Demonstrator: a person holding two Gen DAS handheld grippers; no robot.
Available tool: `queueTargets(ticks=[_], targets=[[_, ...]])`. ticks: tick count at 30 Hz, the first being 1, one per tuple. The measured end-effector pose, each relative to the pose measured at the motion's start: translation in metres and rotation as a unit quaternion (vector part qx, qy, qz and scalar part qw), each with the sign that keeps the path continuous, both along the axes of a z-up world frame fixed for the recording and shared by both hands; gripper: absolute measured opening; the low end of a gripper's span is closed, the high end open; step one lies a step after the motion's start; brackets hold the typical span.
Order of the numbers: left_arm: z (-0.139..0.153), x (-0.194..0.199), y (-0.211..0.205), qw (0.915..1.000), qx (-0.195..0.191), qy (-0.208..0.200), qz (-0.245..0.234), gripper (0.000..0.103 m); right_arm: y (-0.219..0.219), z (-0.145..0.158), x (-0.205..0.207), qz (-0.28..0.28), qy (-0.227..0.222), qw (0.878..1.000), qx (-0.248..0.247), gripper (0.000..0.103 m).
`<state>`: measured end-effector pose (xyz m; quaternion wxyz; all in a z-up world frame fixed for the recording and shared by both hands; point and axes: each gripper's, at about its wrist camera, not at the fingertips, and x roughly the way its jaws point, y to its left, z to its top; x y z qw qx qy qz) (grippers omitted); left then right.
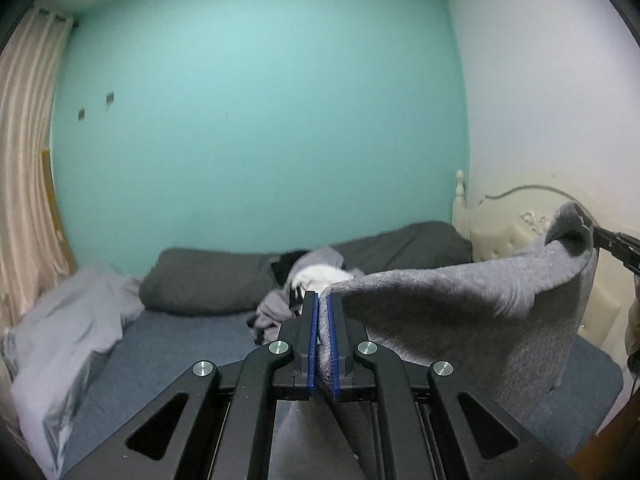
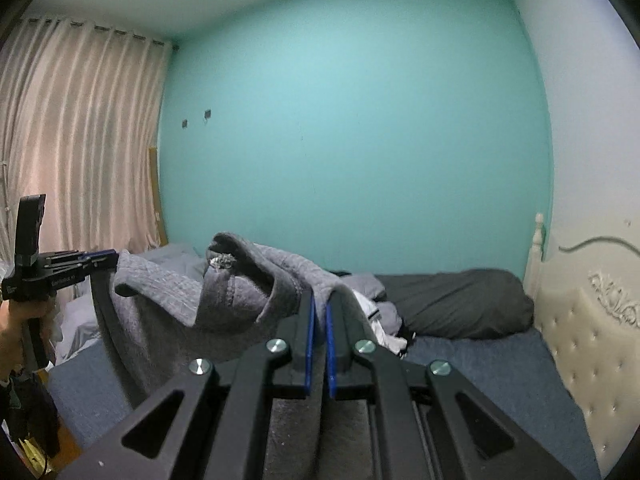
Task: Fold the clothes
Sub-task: 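Lift the grey sweater high with both grippers, holding it up to hang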
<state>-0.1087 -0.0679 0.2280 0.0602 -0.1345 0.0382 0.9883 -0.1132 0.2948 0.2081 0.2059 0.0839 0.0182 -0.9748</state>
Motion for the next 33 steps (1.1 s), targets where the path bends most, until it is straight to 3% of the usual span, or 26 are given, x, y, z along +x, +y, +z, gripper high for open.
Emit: queueTargets(ticks=[4, 8, 21, 33], targets=[[0.005, 0.018, 0.003, 1.0000, -0.002, 0.006, -0.001, 0.005, 0.000, 0.012, 0.026, 0.001, 0.013, 1.000, -0.001, 0.005], [0.002, 0.031, 0.006, 1.0000, -0.002, 0.004, -0.001, 0.005, 0.001, 0.004, 0.039, 0.000, 0.008, 1.000, 0.000, 0.005], [-0.088, 0.026, 0.009, 0.9979, 0.009, -0.064, 0.002, 0.005, -0.007, -0.086, 0.046, 0.019, -0.064, 0.998, 0.016, 0.005], [-0.130, 0.012, 0.010, 0.9951, 0.012, -0.098, 0.003, 0.005, -0.008, -0.123, 0.036, 0.019, -0.101, 0.994, 0.024, 0.005]])
